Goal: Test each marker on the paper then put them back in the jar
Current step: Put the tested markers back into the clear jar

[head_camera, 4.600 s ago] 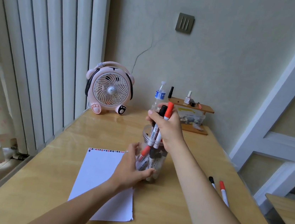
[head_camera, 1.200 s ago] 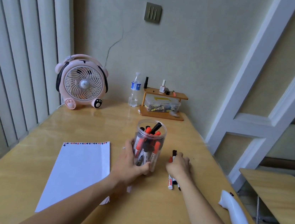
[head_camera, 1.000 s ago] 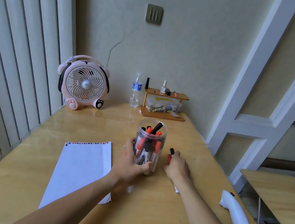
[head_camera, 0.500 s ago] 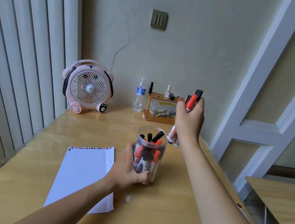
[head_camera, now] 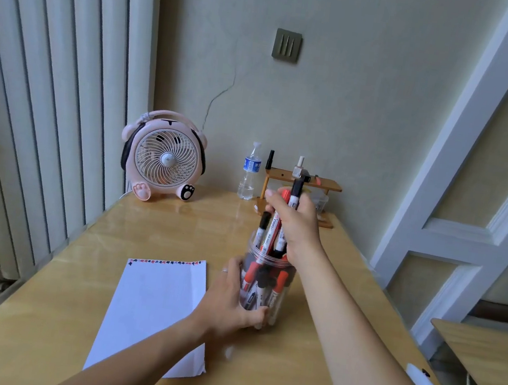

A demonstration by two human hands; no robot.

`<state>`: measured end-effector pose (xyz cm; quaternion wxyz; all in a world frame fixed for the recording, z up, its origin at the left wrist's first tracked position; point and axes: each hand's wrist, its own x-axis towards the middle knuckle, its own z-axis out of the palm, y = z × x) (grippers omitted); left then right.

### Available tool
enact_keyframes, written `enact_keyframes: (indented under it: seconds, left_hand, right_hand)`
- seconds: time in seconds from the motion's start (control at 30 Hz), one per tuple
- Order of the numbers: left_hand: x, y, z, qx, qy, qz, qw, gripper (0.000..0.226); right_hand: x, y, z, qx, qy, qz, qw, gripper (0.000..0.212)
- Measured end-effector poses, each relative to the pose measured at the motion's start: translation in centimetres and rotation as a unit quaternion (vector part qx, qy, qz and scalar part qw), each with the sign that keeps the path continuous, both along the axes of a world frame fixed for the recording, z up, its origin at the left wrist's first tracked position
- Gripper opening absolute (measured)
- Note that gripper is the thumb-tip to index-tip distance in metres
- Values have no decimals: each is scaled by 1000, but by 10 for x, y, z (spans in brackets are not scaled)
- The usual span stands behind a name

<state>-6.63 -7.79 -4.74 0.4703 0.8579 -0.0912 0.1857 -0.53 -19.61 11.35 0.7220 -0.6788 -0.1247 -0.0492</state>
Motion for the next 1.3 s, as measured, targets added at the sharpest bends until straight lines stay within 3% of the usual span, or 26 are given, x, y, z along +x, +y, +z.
enact_keyframes:
  seconds: [0.1, 0.17, 0.23, 0.37, 0.57, 0.67, 0.83, 0.93, 1.1, 1.2, 1.27, 1.3]
  left_hand:
    - [1, 1, -2, 5, 0, 2, 1000, 92]
    - [1, 1, -4, 7, -1, 4, 1000, 91]
    - [2, 1, -4, -1, -2, 6, 1000, 89]
    - [1, 0, -4, -9, -3, 4, 1000, 89]
    - [0, 0, -5, -5, -10, 4, 1000, 88]
    - [1, 0, -5, -4, -12, 3, 1000, 87]
    - [4, 2, -8, -3, -8, -2, 1000, 88]
    - [5, 2, -9, -5, -14, 3, 1000, 89]
    - [5, 2, -10, -9, -7, -3, 1000, 88]
    - [4, 1, -9, -10, -8, -4, 1000, 86]
    - [3, 1, -9, -12, -8, -4, 1000, 86]
    - [3, 1, -9, -13, -7, -3, 1000, 86]
  right_hand:
    - [-4, -3, 1, -55, -20, 24, 998, 21]
    - [-8, -5, 1, -140, -61, -1, 988, 27]
    - [-8, -9, -1, -225, -99, -37, 969, 38]
    - [-4, -20, -4, -368, -129, -73, 918, 39]
    - [-6, -27, -4, -299, -125, -39, 945, 46]
    - [-9, -26, -4, -295, -159, -43, 941, 39]
    - [-16, -18, -9, -474, -147, -35, 867, 42]
    - [-24, -16, -4, -523, -143, 51, 839, 51]
    - [-29, -20, -4, -654, -74, 101, 746, 68]
    - [-30, -20, -8, -631, -89, 88, 766, 70]
    - [-31, -20, -11, -539, -146, 41, 828, 65]
    - [-31, -20, -13, -483, -203, 8, 852, 52]
